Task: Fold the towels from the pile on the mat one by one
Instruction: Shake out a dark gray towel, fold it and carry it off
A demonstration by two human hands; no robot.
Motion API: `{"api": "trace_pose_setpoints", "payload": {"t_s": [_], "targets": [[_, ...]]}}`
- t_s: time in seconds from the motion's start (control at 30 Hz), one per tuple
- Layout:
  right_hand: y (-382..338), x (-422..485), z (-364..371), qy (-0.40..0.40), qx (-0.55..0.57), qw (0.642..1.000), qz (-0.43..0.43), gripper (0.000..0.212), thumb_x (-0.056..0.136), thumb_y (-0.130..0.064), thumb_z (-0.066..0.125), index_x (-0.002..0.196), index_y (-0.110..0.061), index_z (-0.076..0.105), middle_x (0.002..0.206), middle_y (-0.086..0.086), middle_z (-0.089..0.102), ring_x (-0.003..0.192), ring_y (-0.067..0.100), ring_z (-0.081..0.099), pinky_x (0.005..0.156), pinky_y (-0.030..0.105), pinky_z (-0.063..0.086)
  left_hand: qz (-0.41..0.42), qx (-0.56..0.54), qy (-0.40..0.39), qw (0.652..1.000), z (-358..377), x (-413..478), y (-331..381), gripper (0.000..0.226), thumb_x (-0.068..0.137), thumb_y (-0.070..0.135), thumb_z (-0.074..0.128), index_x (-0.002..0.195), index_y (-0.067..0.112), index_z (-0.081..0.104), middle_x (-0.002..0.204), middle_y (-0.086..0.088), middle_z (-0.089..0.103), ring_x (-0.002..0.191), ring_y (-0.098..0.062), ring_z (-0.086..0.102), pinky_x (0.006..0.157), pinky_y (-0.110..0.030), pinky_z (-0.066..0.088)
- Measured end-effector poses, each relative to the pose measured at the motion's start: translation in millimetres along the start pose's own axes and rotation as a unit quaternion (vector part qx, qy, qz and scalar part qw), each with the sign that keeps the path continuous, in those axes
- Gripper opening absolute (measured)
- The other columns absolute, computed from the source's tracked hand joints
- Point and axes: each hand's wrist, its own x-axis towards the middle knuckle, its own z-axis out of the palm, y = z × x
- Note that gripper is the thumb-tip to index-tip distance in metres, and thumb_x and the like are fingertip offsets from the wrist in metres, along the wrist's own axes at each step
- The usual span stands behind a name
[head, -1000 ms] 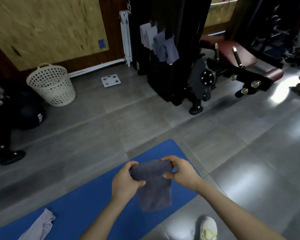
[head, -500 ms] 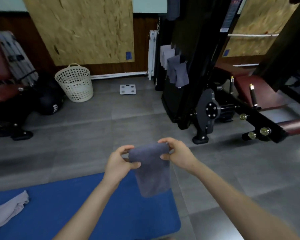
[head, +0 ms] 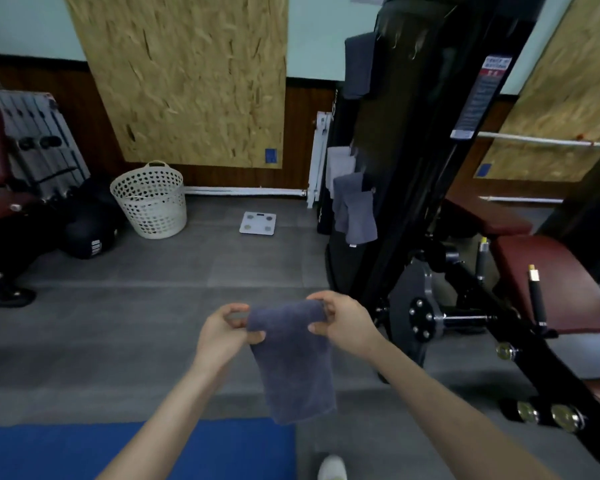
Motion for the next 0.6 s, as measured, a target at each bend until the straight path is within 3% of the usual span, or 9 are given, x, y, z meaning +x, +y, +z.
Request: {"api": "trace_pose_setpoints", "payload": {"t_s": [0.13, 0.27, 0.43, 0.53, 0.6], "targets": [[32.7, 85.3, -73.6, -0.016, -0.005, 1.000, -0.009, 0.048, 0.077, -0.016, 0.073, 0.122, -0.024, 0.058, 0.103, -0.001, 0.065, 0.100, 0.015, 0.059, 0.092, 0.029, 0.045, -0.009, -0.047, 0.009, 0.999, 72.7, 74.3, 47.7, 0.045, 0.066, -0.016, 0.072, 0.099, 0.010, 0.057, 0.075, -0.011, 0.062, 0.064, -0.018, 0.056, 0.048, -0.009, 0.046], [47.9, 164.5, -135.9, -0.001, 0.024, 0.999, -0.028, 0.047, 0.076, -0.009, 0.072, 0.119, -0.024, 0.060, 0.090, -0.013, 0.061, 0.097, 0.015, 0.061, 0.090, 0.034, 0.048, 0.019, -0.048, 0.032, 0.998, 130.7, 134.1, 96.8, 0.032, 0.073, -0.012, 0.069, 0.088, 0.015, 0.058, 0.074, -0.003, 0.062, 0.067, -0.016, 0.058, 0.052, -0.009, 0.046], [52.0, 265.5, -186.9, 0.029, 0.074, 0.996, -0.047, 0.050, 0.075, -0.002, 0.069, 0.119, -0.025, 0.060, 0.105, -0.008, 0.064, 0.101, 0.011, 0.060, 0.091, 0.031, 0.050, 0.086, -0.006, 0.080, 0.993, 174.8, 207.4, 151.6, 0.028, 0.074, -0.004, 0.071, 0.089, 0.018, 0.061, 0.086, -0.007, 0.067, 0.074, -0.017, 0.061, 0.070, -0.023, 0.048], [52.8, 333.1, -209.4, 0.020, 0.128, 0.990, -0.058, 0.052, 0.076, -0.003, 0.069, 0.120, -0.028, 0.057, 0.112, -0.007, 0.064, 0.106, 0.012, 0.060, 0.092, 0.038, 0.052, 0.116, 0.003, 0.089, 0.989, 191.4, 259.4, 184.7, 0.028, 0.073, -0.003, 0.071, 0.083, 0.021, 0.061, 0.081, -0.002, 0.066, 0.072, -0.012, 0.061, 0.066, -0.017, 0.047], [48.9, 377.5, -223.9, 0.006, 0.163, 0.985, -0.062, 0.051, 0.080, -0.015, 0.071, 0.125, -0.029, 0.053, 0.118, -0.009, 0.060, 0.112, 0.010, 0.056, 0.095, 0.036, 0.051, 0.138, 0.006, 0.095, 0.986, 201.2, 299.4, 206.4, 0.030, 0.073, -0.003, 0.072, 0.080, 0.024, 0.061, 0.076, 0.003, 0.065, 0.067, -0.004, 0.060, 0.062, -0.011, 0.045]]}}
